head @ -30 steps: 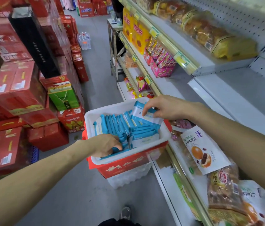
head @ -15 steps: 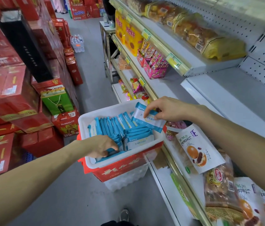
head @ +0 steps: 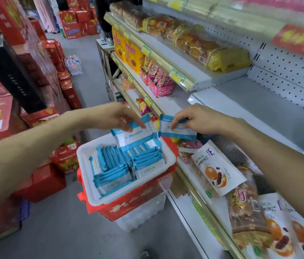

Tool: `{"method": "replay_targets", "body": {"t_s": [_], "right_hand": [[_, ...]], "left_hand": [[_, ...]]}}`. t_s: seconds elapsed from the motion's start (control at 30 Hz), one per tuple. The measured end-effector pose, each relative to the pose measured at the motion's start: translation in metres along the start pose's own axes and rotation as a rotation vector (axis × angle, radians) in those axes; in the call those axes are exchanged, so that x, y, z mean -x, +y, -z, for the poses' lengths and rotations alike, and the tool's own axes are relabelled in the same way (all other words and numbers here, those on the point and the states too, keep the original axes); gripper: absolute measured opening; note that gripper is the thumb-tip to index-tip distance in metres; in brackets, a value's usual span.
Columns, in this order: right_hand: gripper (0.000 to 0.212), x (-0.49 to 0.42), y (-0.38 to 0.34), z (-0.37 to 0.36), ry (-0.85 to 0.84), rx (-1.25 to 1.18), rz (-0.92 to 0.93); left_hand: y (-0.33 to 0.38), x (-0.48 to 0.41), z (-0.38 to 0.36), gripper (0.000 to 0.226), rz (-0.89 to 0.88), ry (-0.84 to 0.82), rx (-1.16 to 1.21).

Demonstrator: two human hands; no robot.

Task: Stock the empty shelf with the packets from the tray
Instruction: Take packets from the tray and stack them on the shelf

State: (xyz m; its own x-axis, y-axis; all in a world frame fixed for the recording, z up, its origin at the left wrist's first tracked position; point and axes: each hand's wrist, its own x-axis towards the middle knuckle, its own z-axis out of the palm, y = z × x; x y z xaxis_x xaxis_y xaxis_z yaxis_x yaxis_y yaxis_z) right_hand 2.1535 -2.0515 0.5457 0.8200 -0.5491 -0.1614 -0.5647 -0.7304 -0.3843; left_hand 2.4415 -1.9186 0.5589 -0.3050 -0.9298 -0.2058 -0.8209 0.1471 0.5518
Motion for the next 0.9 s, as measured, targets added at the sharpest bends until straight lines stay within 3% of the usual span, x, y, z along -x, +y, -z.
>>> {"method": "replay_targets", "body": {"t_s": [0.43,0.53,0.77,0.9], "right_hand": [[0.048,0.194,0.086,0.068,0.292,-0.031,-0.351],[0.05,0.241,0.103,0.07,0.352,-0.148,-0.411],[0.046,0.37,0.131,0.065,0.46,0.01,-0.543],[0.05,0.44,0.156,0.054,0.575,-0.04,-0.655]], "left_hand": [[0.163,-0.148,-0.013,0.042,-0.343,-0.073,-0.069],[0.209,-0.173,-0.031,0.042,-0.402,-0.059,-0.125],[0.299,-0.217,-0.079,0.045,-0.554,-0.054,-0.268],[0.344,-0.234,-0.107,0.046,-0.644,-0.053,-0.325]]}}
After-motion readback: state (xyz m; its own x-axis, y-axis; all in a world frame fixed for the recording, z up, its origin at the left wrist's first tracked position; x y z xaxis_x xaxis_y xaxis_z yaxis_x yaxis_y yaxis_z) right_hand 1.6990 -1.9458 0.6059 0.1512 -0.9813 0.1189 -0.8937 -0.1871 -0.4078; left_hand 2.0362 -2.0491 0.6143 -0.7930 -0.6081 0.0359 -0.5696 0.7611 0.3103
